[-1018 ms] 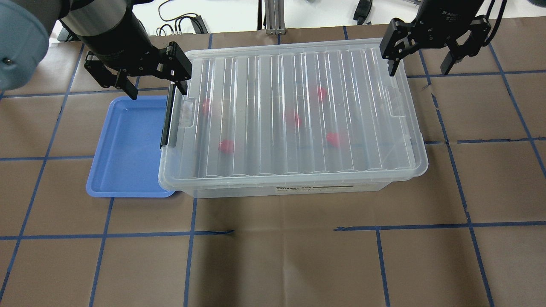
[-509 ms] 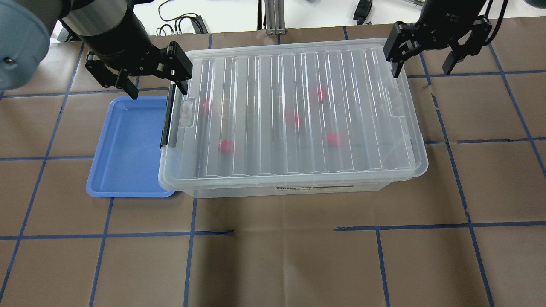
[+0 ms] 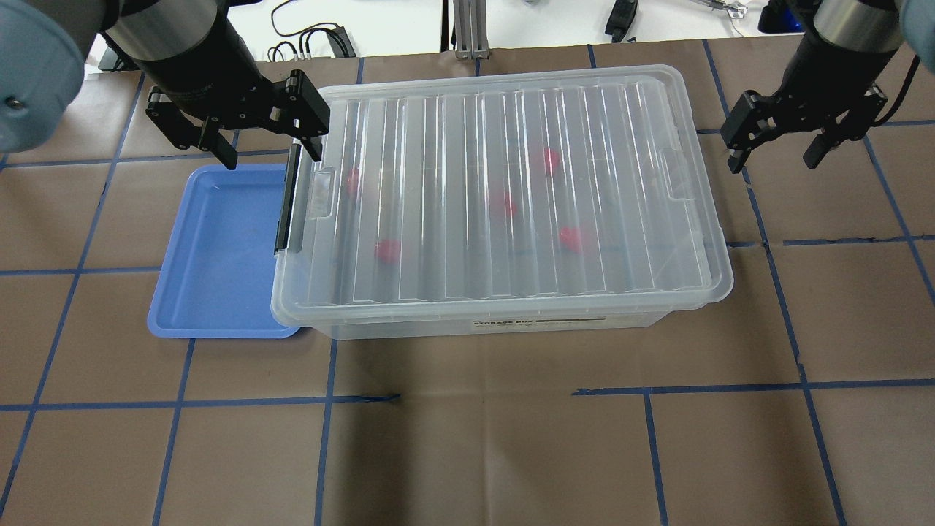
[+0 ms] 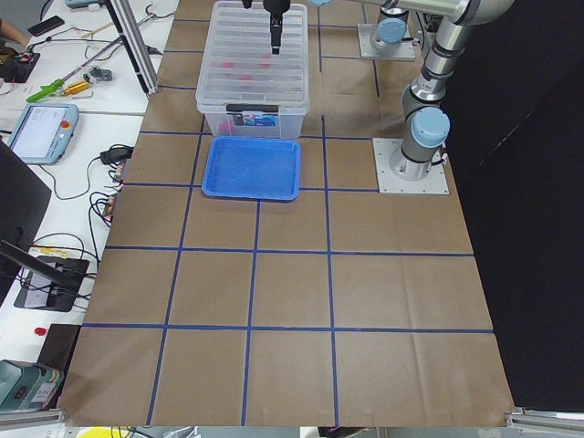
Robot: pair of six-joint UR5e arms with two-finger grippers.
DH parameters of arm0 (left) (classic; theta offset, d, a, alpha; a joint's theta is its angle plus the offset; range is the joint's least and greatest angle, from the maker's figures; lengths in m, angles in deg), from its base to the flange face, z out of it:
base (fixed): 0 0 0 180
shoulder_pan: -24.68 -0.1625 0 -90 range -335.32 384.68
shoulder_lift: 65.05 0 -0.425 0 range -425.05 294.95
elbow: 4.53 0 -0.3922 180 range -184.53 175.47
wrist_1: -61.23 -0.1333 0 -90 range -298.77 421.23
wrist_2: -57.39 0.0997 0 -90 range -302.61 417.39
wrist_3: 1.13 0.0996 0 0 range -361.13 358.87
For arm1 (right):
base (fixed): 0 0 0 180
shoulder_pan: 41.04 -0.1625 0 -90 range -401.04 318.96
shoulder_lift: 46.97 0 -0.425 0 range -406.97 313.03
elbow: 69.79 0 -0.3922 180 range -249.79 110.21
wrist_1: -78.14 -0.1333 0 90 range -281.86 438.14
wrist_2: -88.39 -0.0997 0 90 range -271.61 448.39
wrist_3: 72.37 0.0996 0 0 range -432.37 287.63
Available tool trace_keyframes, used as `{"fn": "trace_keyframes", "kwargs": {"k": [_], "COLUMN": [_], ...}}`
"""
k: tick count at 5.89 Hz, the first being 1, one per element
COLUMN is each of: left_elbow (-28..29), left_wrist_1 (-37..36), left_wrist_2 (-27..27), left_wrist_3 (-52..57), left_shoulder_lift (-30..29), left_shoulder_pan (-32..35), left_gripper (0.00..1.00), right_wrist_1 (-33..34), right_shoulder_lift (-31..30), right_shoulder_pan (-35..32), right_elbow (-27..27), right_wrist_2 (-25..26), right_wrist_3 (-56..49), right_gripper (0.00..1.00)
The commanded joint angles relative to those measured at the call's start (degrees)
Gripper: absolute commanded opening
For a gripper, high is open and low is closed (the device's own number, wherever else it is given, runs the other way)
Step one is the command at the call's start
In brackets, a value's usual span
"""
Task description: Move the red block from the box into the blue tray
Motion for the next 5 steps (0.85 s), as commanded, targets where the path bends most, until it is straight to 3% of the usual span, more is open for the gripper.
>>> {"fn": "trace_keyframes", "kwargs": {"k": [1, 3, 5], "left_elbow": [-0.16, -0.25, -0.42], "left_wrist_1": [0.00, 0.00, 0.00], "left_wrist_2": [-0.01, -0.10, -0.10], "left_wrist_3": [-0.04, 0.05, 0.05], "left_shoulder_lift": [0.00, 0.09, 0.18], "left_shoulder_pan": [0.06, 0.06, 0.06], "left_gripper": [0.98, 0.98, 0.98], "right_wrist_1": [12.38, 12.44, 15.22], "right_shoulder_lift": [-0.96, -0.79, 0.35], "right_shoulder_pan": [0.09, -0.26, -0.09], "right_elbow": [11.00, 11.58, 11.58], "right_wrist_2": [-0.75, -7.94, -6.22], "right_wrist_3": [-0.11, 0.06, -1.07], "right_gripper": [1.00, 1.00, 1.00]}}
